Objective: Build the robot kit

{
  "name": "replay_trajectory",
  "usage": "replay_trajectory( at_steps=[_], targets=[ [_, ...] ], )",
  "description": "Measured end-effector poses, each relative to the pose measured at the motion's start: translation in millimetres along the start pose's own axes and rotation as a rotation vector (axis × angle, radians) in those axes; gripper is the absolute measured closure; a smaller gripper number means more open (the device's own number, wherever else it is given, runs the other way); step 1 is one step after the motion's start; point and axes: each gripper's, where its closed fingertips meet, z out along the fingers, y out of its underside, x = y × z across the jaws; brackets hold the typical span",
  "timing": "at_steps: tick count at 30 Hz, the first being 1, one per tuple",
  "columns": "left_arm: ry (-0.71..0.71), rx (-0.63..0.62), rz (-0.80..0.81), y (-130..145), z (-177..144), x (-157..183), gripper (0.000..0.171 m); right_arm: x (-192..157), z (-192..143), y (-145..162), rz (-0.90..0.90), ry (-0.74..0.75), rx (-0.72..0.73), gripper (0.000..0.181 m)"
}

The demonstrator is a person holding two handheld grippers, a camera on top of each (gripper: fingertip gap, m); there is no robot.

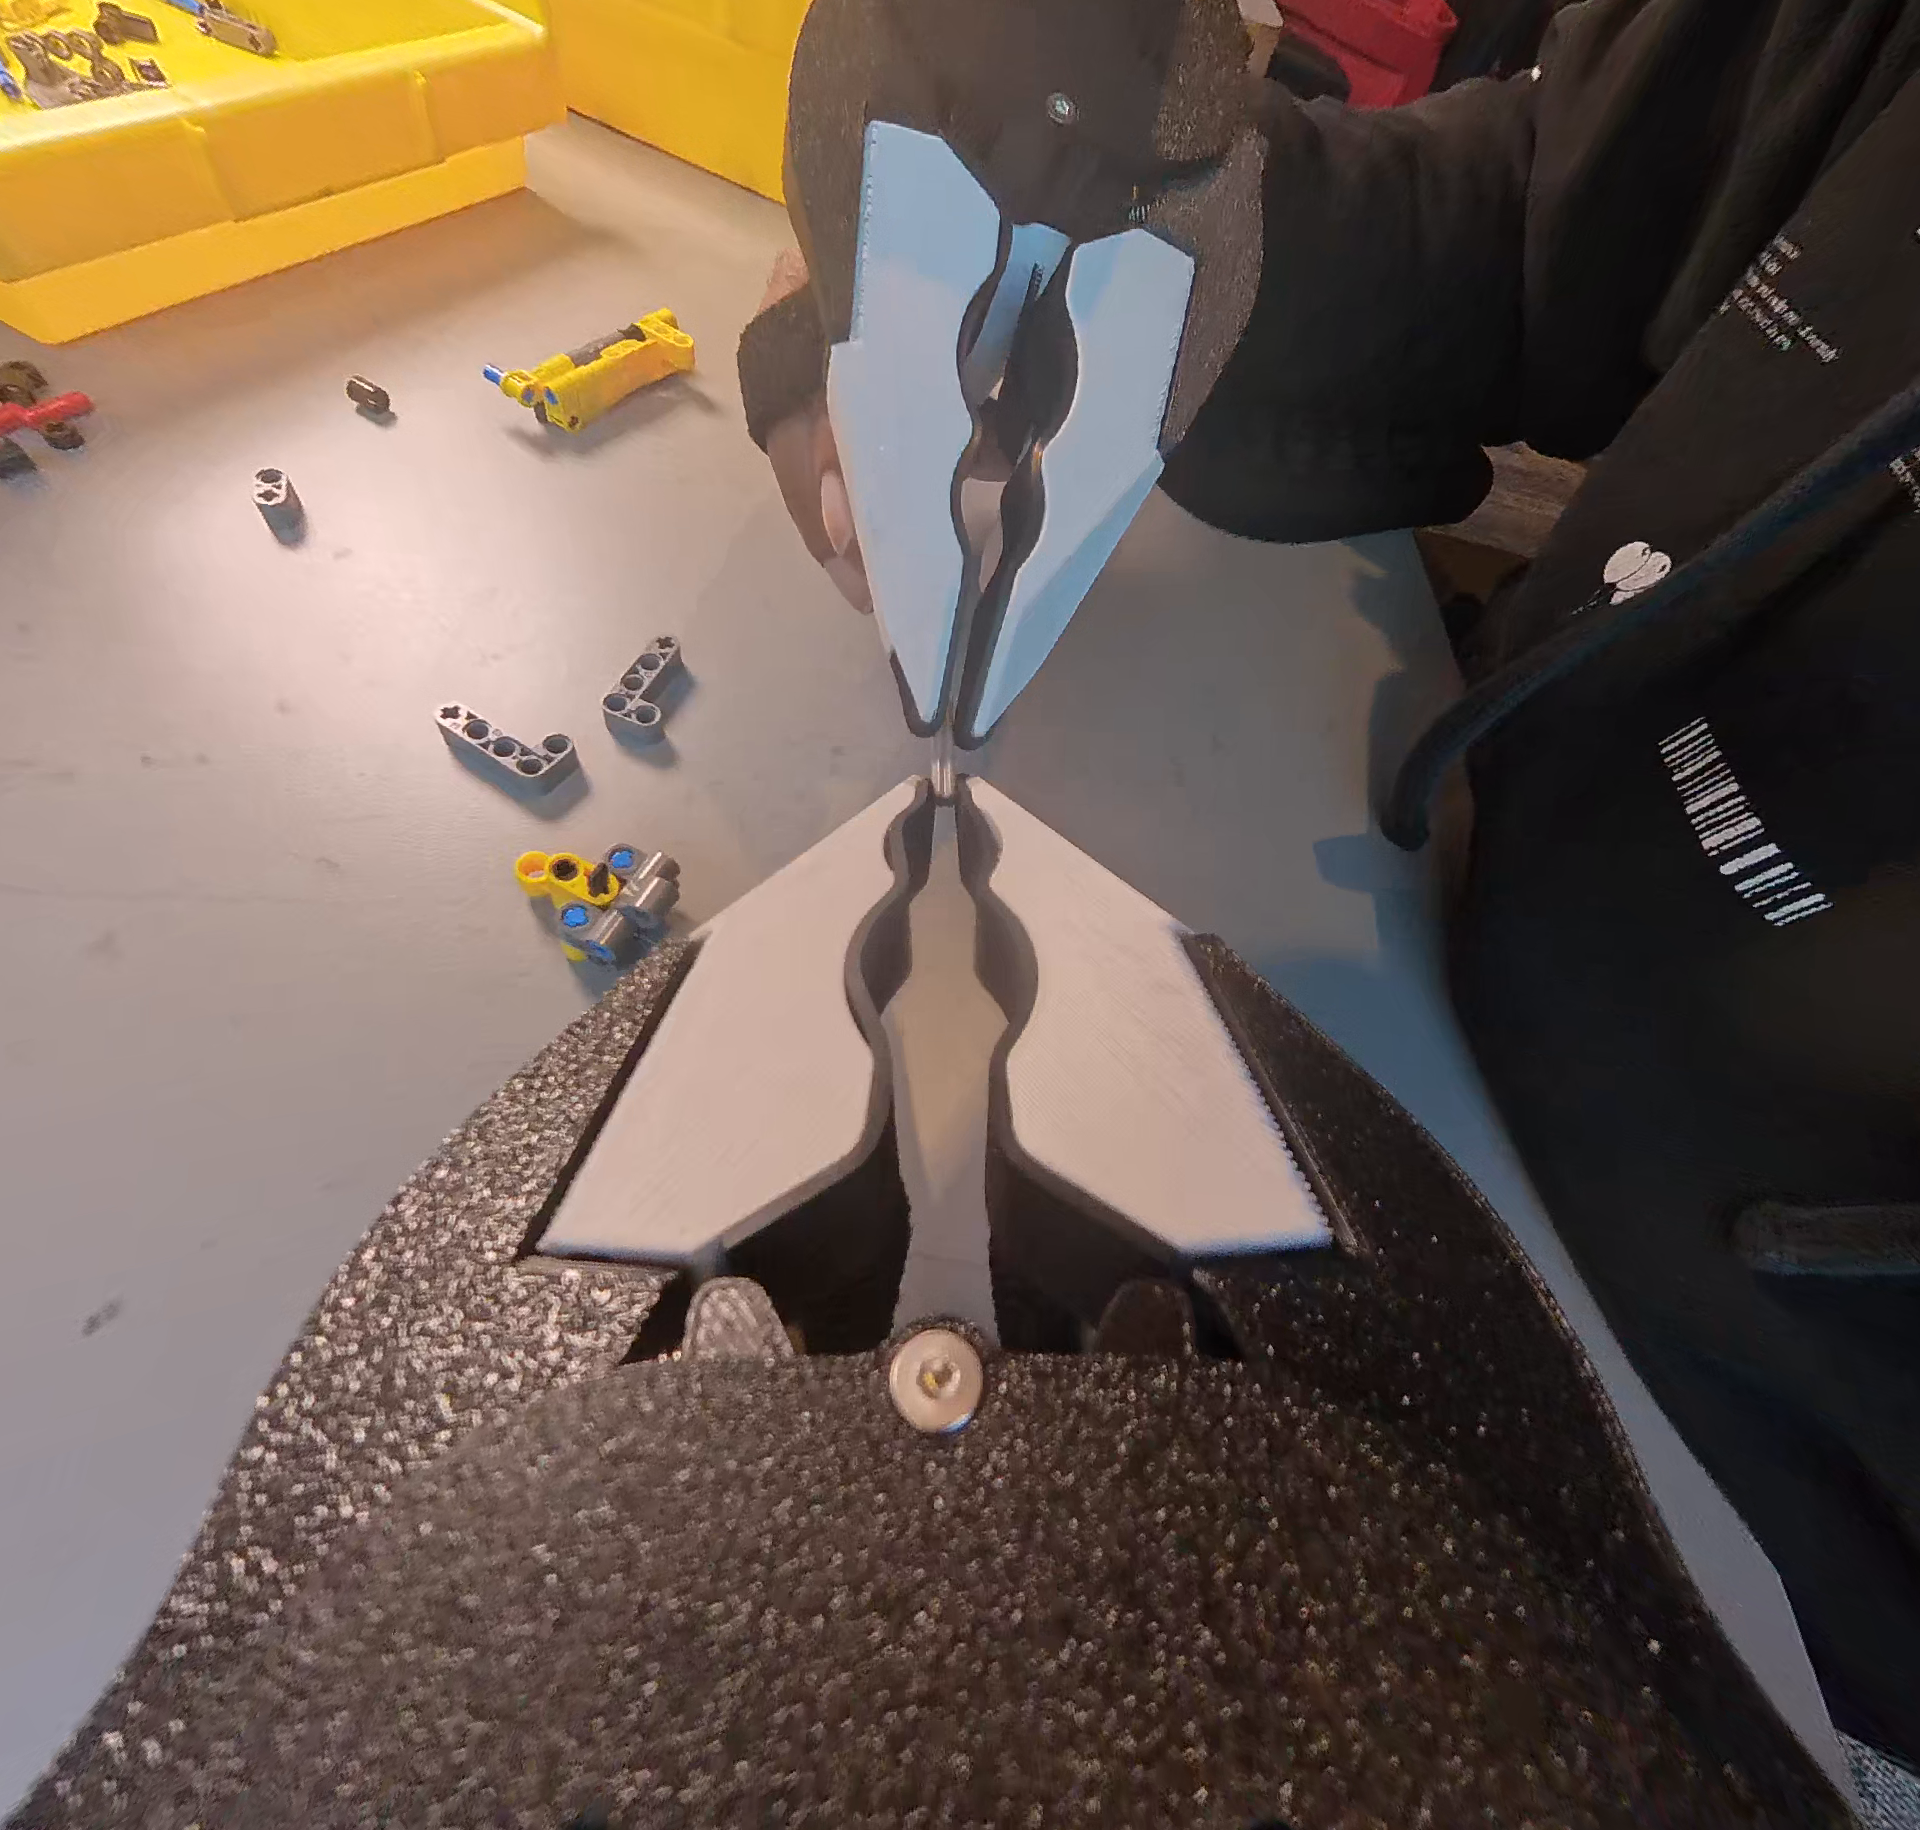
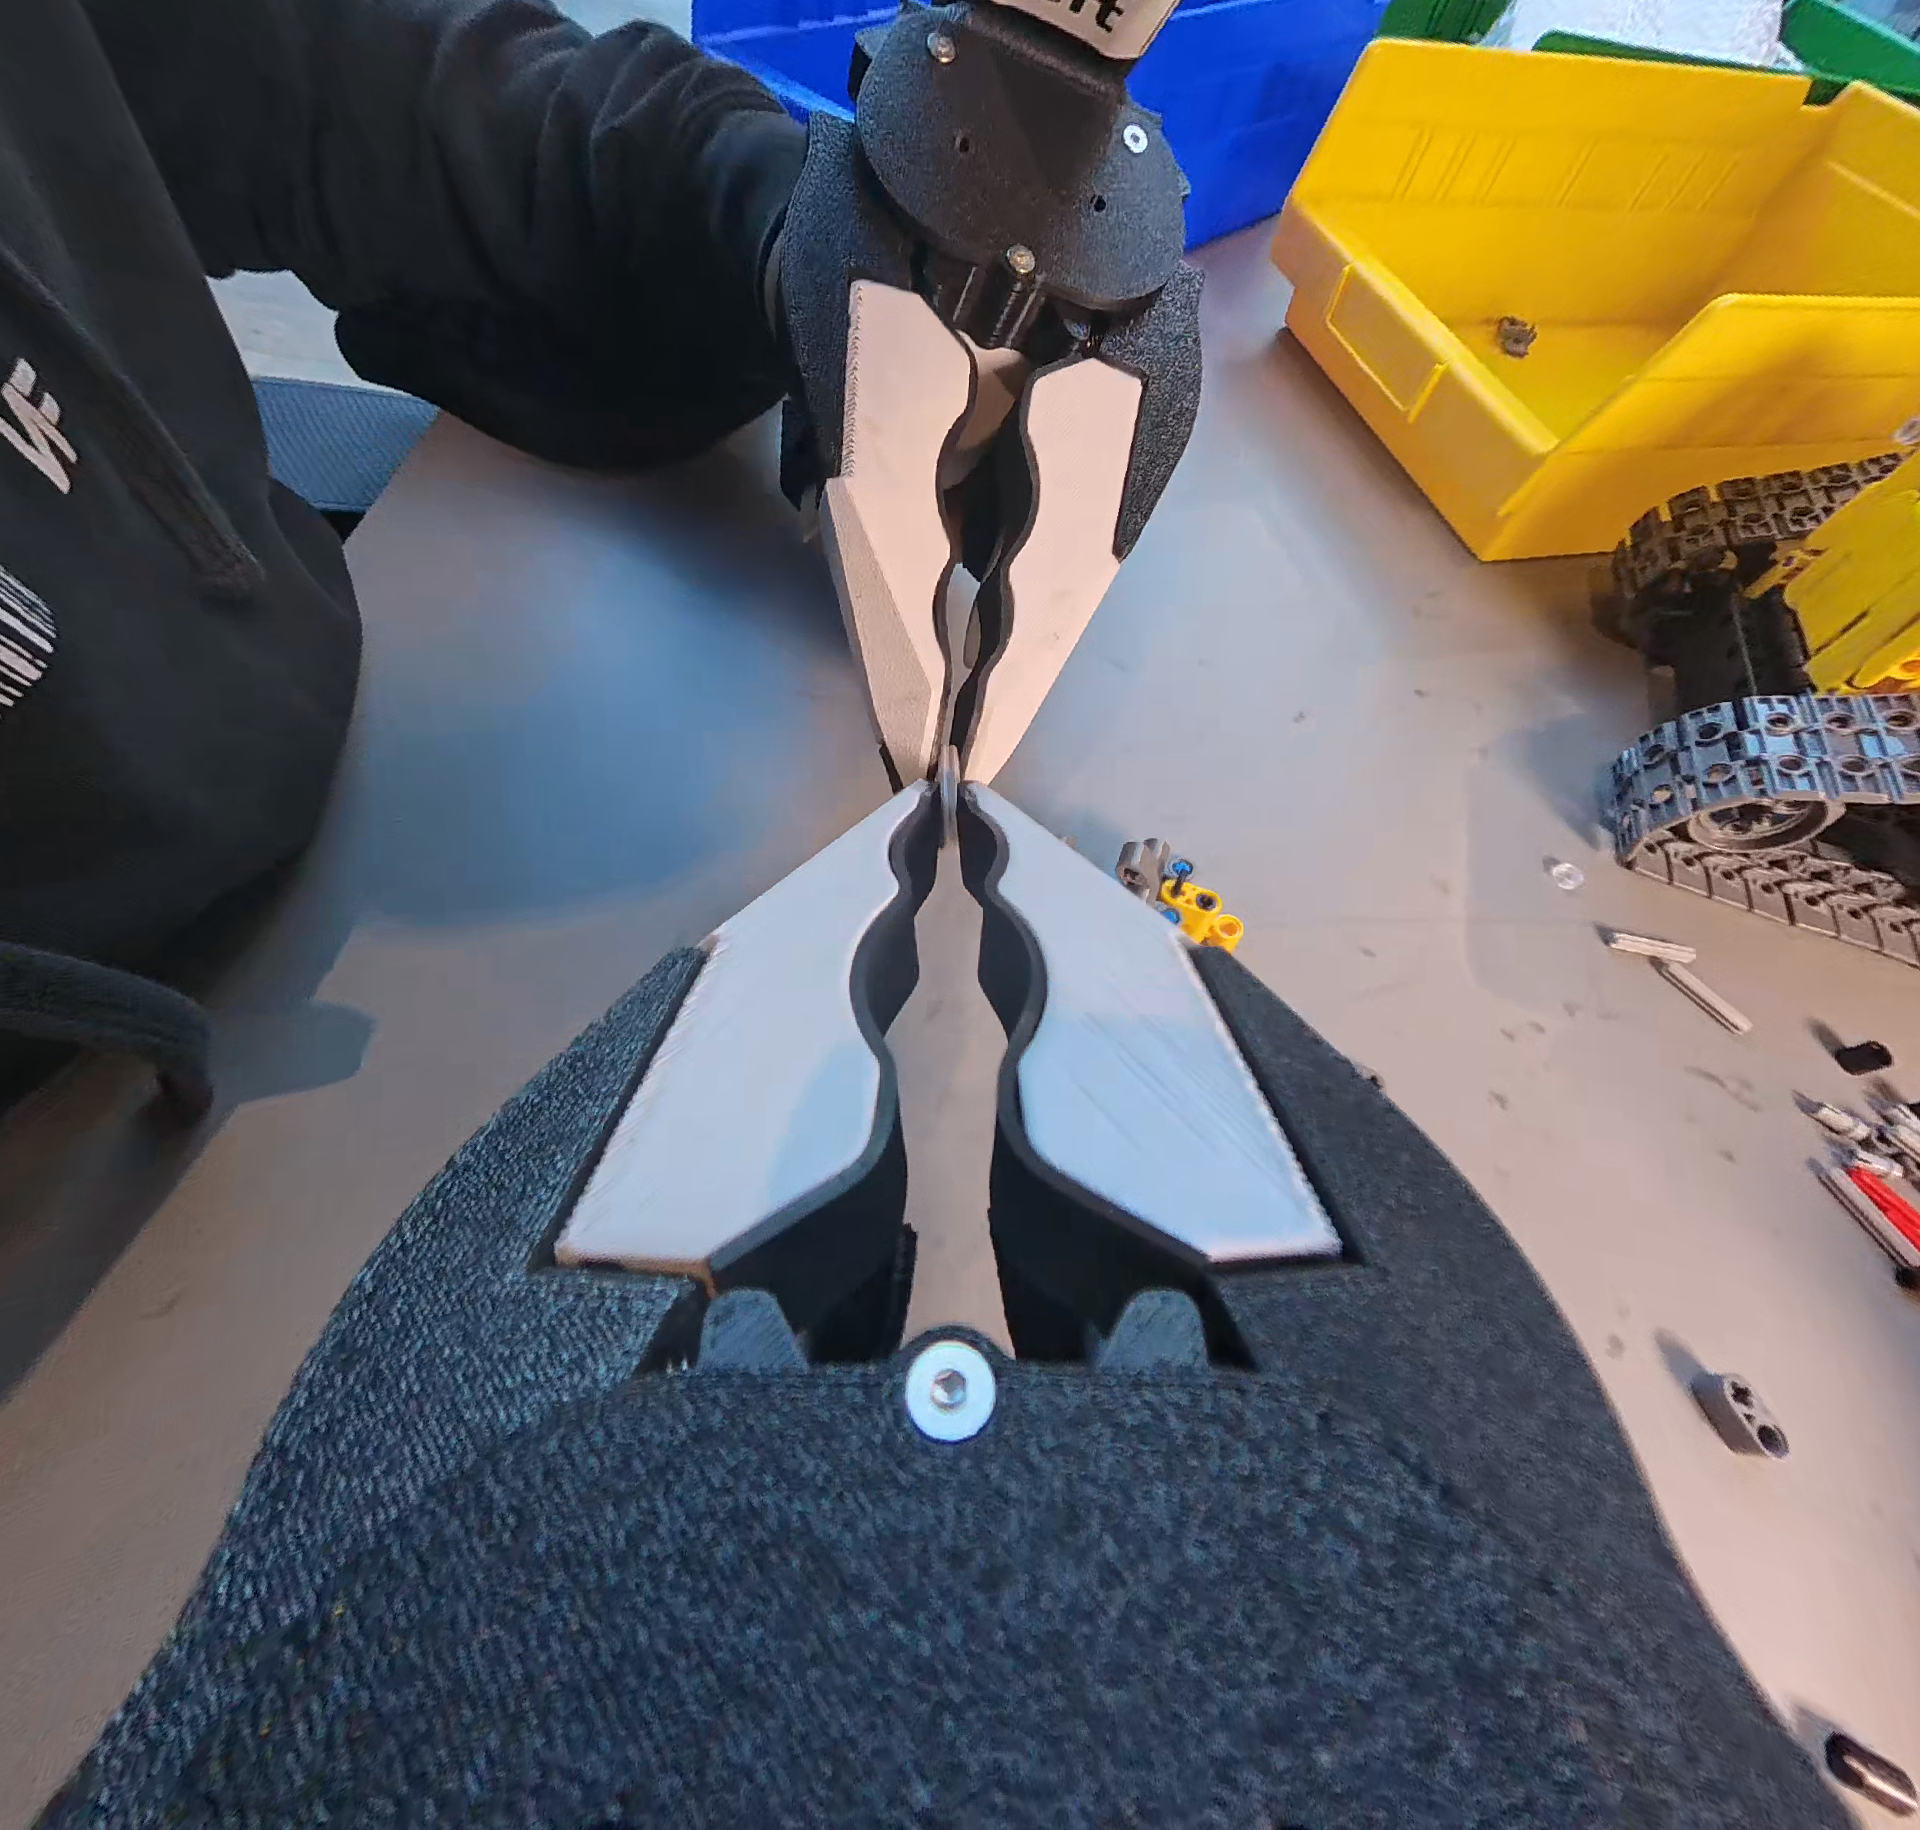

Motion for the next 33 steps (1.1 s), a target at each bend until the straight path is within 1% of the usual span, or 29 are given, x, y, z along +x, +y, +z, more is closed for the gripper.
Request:
replay_trajectory(
  at_steps=[6,10,15,19,21,24,26,29,31,33],
  targets=[
    [-0.012,0.034,0.004,-6.7,-3.5,-2.3,0.169,4.2,-3.0,-6.0,0.010,0.020,0.040,0.179],
    [-0.044,0.055,0.021,-10.4,-7.2,-7.2,0.169,10.2,-6.9,-10.0,0.024,0.046,0.073,0.181],
    [-0.076,0.115,0.035,-18.8,-16.5,-14.0,0.169,17.9,-11.8,-11.7,0.047,0.072,0.100,0.168],
    [-0.078,0.121,0.054,-19.3,-16.7,-13.1,0.169,15.6,-9.9,-12.4,0.056,0.060,0.112,0.166],
    [-0.067,0.120,0.069,-19.0,-14.9,-9.9,0.169,12.1,-7.4,-12.9,0.057,0.045,0.115,0.168],
    [-0.052,0.106,0.081,-16.5,-11.3,-6.1,0.169,9.6,-4.9,-10.6,0.045,0.040,0.106,0.177],
    [-0.055,0.096,0.081,-14.8,-10.2,-6.4,0.169,8.8,-4.3,-8.6,0.054,0.030,0.099,0.177],
    [-0.095,0.081,0.064,-12.5,-10.9,-14.1,0.168,15.8,-2.7,-4.8,0.076,0.062,0.079,0.177],
    [-0.158,0.042,0.063,-5.7,-15.6,-26.3,0.155,24.6,-2.7,2.0,0.095,0.106,0.050,0.177],
    [-0.204,-0.033,0.055,7.9,-21.2,-38.2,0.147,36.1,-2.6,15.8,0.131,0.157,-0.012,0.177]
  ],
)
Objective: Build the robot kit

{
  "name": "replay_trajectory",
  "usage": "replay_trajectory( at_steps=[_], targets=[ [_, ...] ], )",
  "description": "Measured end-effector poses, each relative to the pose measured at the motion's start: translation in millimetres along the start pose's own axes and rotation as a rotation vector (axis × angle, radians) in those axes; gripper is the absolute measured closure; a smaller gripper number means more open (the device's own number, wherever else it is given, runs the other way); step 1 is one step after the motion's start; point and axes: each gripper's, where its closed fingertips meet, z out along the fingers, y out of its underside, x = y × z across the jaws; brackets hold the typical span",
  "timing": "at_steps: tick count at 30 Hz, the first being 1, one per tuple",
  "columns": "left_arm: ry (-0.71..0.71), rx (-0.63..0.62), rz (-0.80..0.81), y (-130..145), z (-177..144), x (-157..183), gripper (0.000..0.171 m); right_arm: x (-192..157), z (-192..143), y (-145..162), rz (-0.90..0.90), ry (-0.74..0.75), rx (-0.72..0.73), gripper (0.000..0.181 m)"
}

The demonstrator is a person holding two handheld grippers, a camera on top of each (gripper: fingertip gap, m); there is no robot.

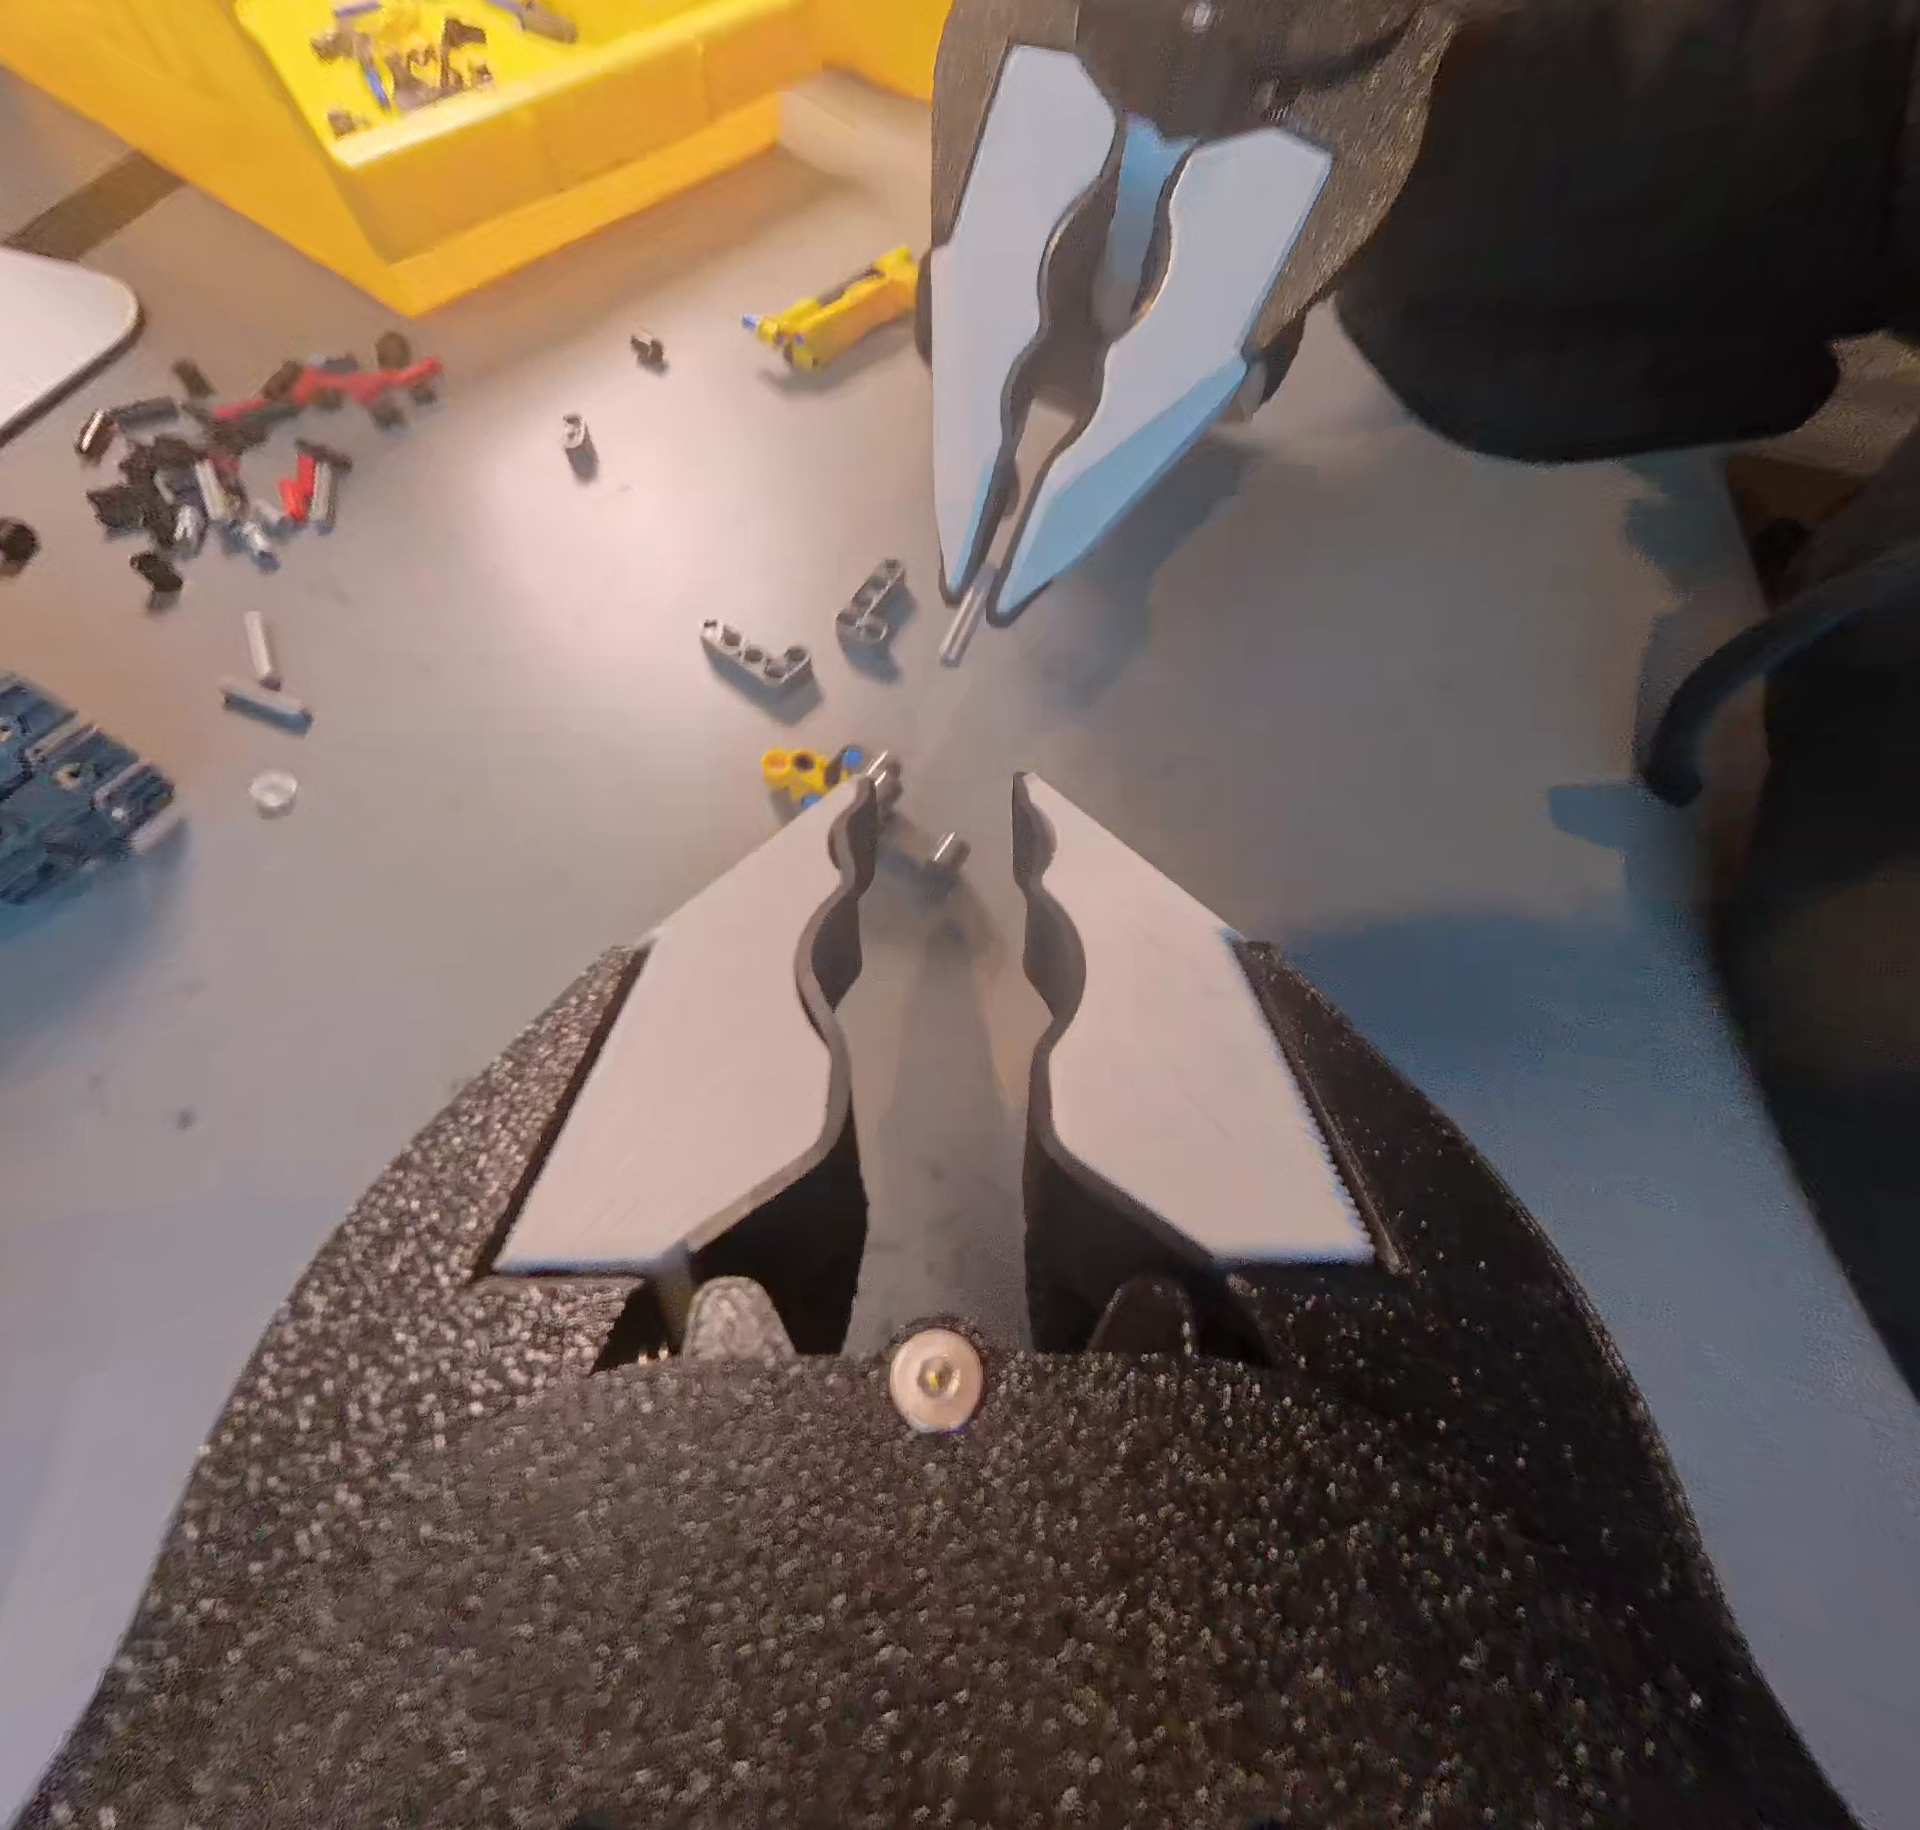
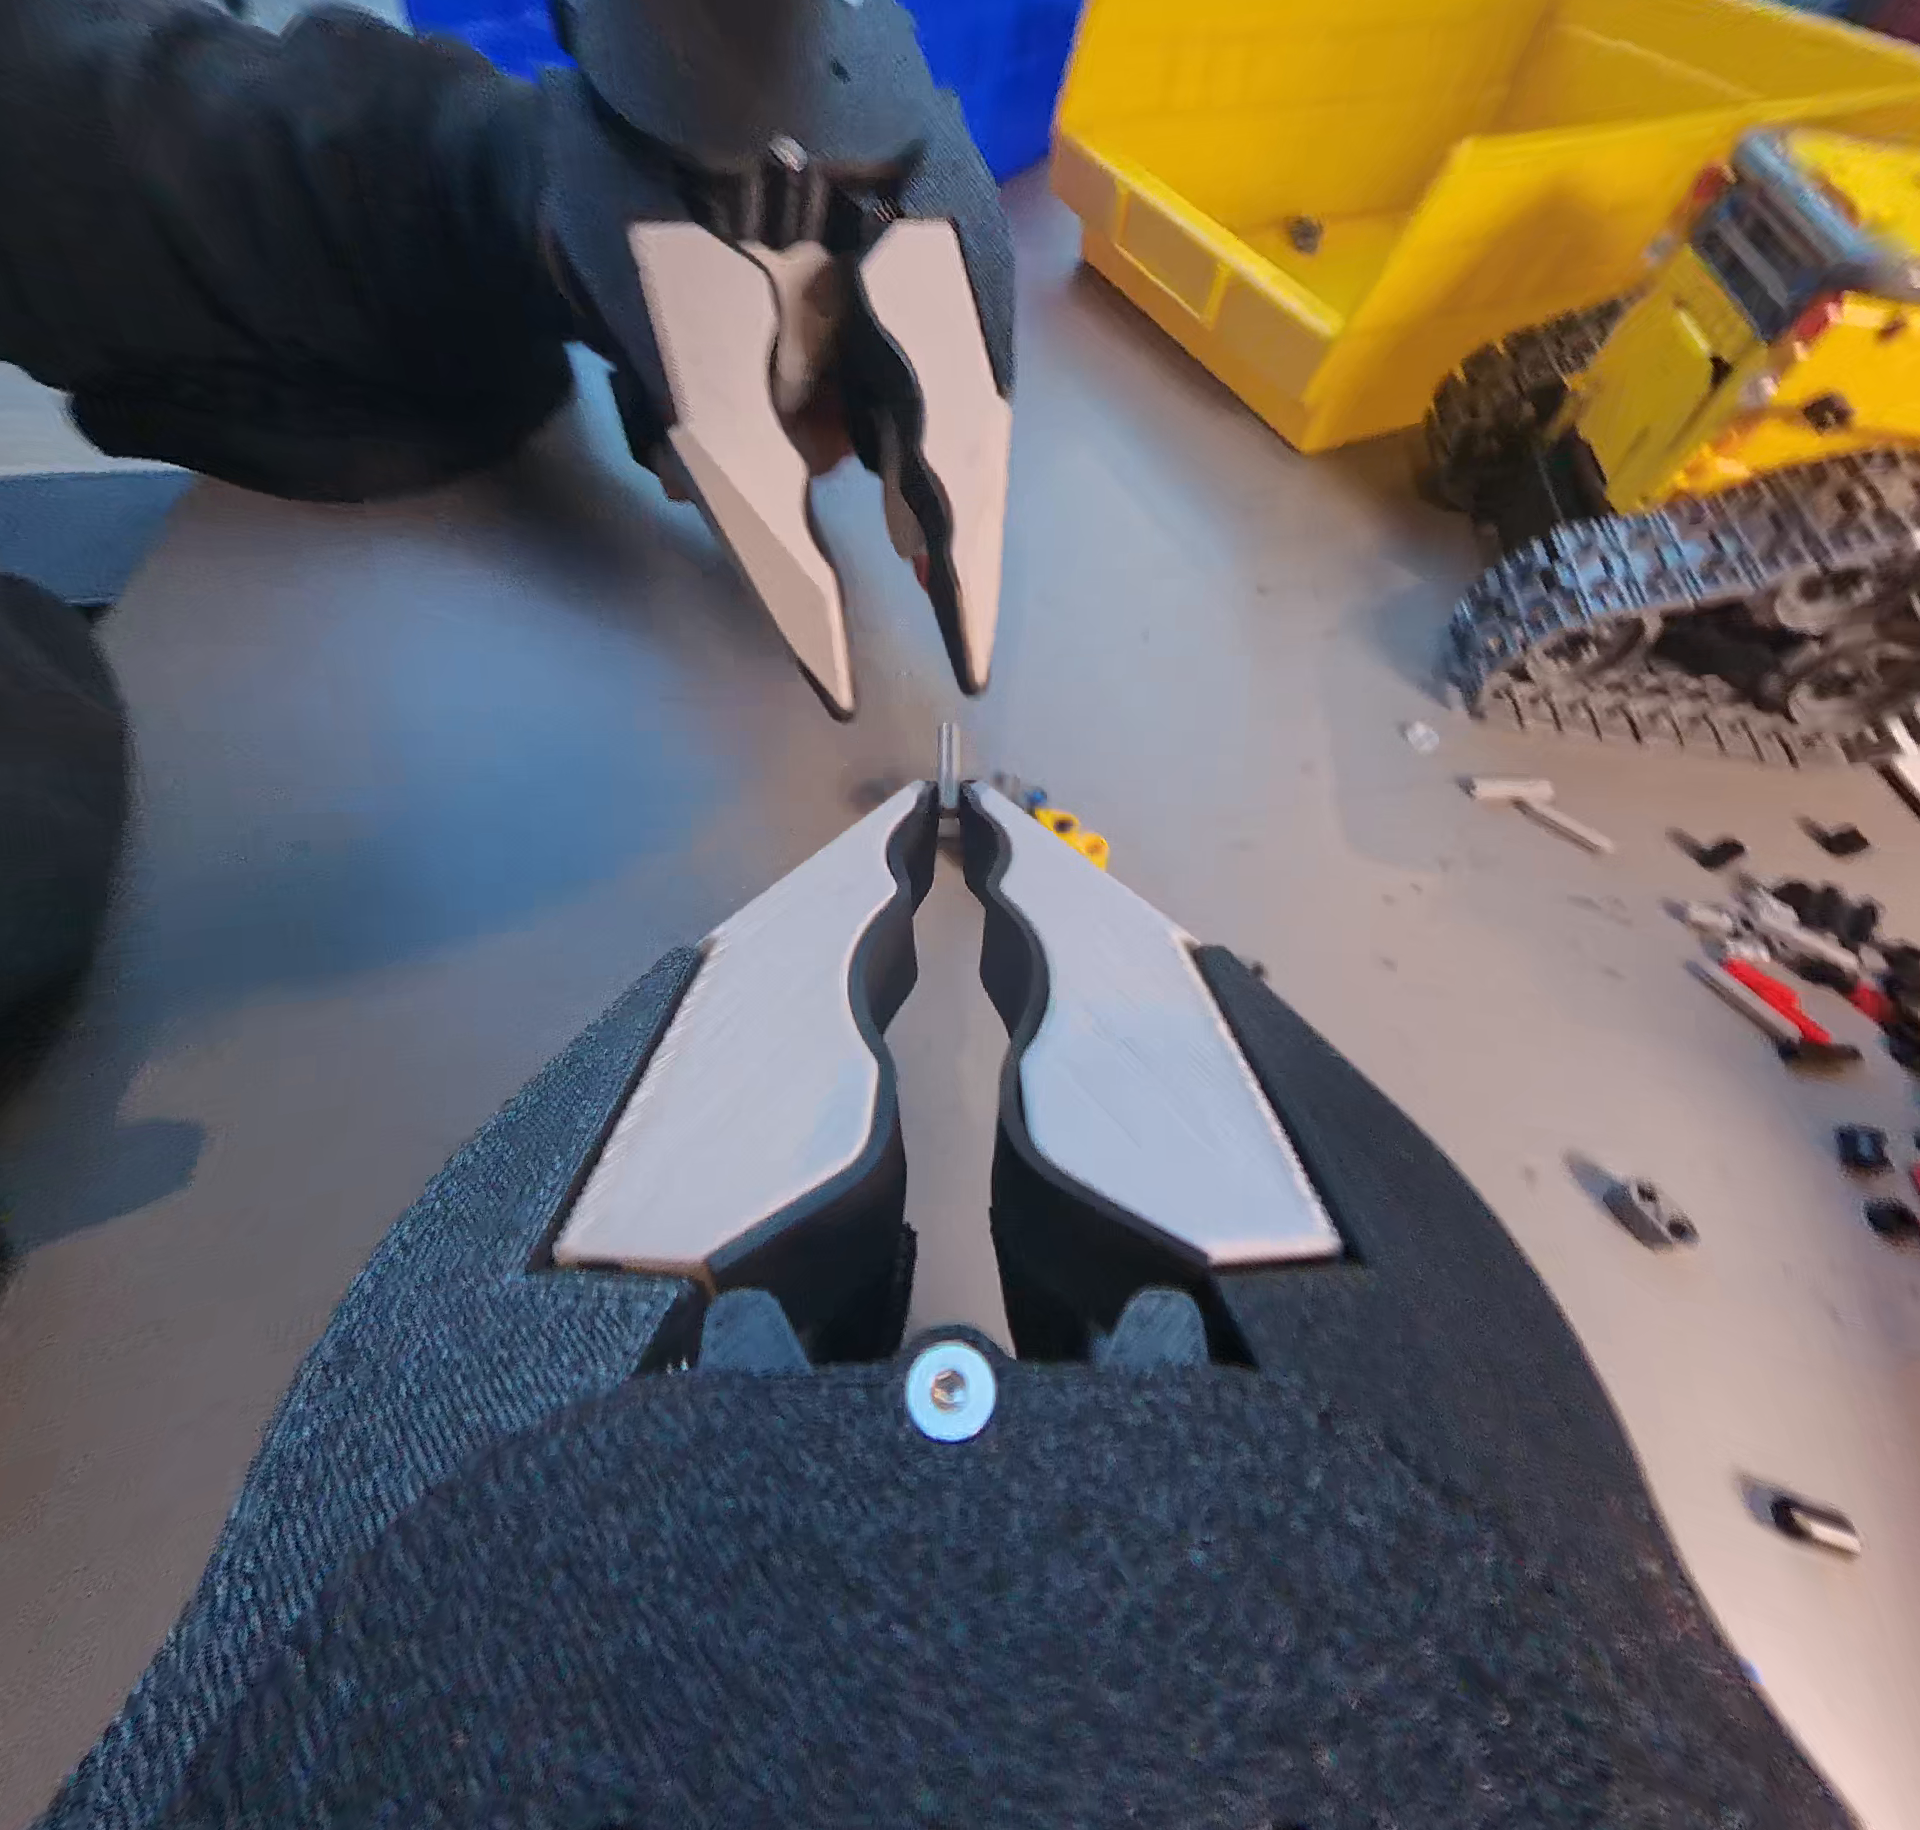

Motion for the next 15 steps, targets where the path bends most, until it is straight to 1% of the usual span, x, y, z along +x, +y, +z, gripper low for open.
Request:
replay_trajectory(
  at_steps=[3,6,8,10,12,14,15],
  targets=[
    [-0.019,-0.090,0.017,18.9,0.6,-6.7,0.144,4.3,3.9,11.5,0.016,0.023,-0.052,0.177],
    [-0.042,-0.142,0.069,26.5,9.3,-4.2,0.147,4.5,7.0,17.8,0.007,0.035,-0.088,0.177],
    [-0.097,-0.192,0.133,31.2,15.1,-6.0,0.148,4.9,7.4,19.9,-0.009,0.041,-0.098,0.177],
    [-0.155,-0.215,0.166,30.6,16.9,-11.1,0.150,4.8,7.6,21.1,-0.011,0.040,-0.103,0.177],
    [-0.150,-0.200,0.148,26.5,13.7,-12.1,0.152,4.7,8.2,23.2,-0.020,0.042,-0.113,0.177],
    [-0.133,-0.143,0.128,18.6,8.8,-13.4,0.159,4.5,9.3,24.7,-0.027,0.045,-0.120,0.177],
    [-0.120,-0.126,0.127,16.8,7.6,-14.0,0.159,4.3,10.2,25.3,-0.029,0.045,-0.124,0.177]
  ],
)
